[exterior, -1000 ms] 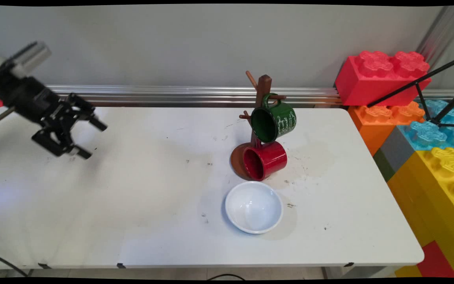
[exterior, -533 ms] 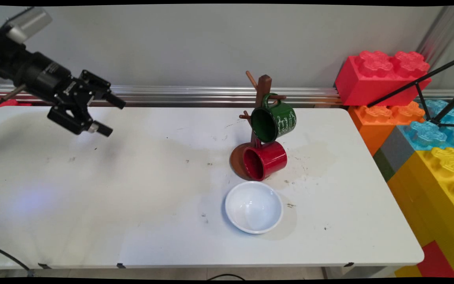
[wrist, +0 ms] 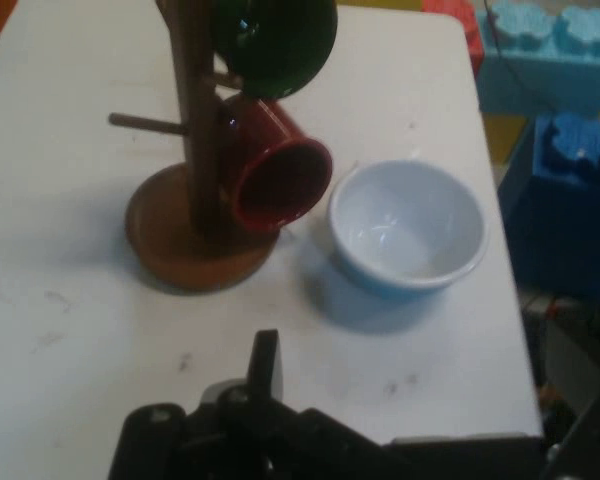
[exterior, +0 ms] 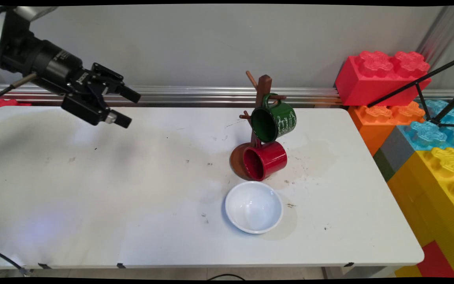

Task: Pick up the green mug from the rack

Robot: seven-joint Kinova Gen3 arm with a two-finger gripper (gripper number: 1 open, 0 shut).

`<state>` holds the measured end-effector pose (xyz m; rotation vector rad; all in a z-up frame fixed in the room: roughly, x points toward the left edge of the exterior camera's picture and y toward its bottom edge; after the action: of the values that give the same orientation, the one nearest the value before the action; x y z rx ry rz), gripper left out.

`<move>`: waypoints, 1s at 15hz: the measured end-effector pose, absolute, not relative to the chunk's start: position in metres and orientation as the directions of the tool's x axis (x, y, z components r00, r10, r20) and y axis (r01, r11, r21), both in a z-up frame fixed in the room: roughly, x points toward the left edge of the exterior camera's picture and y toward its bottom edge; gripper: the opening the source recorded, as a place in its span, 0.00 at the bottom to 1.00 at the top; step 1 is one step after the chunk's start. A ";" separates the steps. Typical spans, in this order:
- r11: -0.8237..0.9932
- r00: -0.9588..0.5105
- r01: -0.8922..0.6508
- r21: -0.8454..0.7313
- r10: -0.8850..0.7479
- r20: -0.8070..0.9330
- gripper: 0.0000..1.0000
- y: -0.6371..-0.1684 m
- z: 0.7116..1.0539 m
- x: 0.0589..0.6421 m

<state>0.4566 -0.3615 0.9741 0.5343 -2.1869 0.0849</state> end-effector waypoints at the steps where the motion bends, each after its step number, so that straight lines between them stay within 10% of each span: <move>1: 0.894 -0.524 -0.423 0.148 -0.375 0.765 1.00 -0.359 0.977 0.448; 15: 0.680 -0.303 -0.655 0.328 -0.635 0.711 1.00 -0.330 0.987 0.315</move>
<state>0.3148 -0.3302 0.9869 0.9950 -2.0093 0.0296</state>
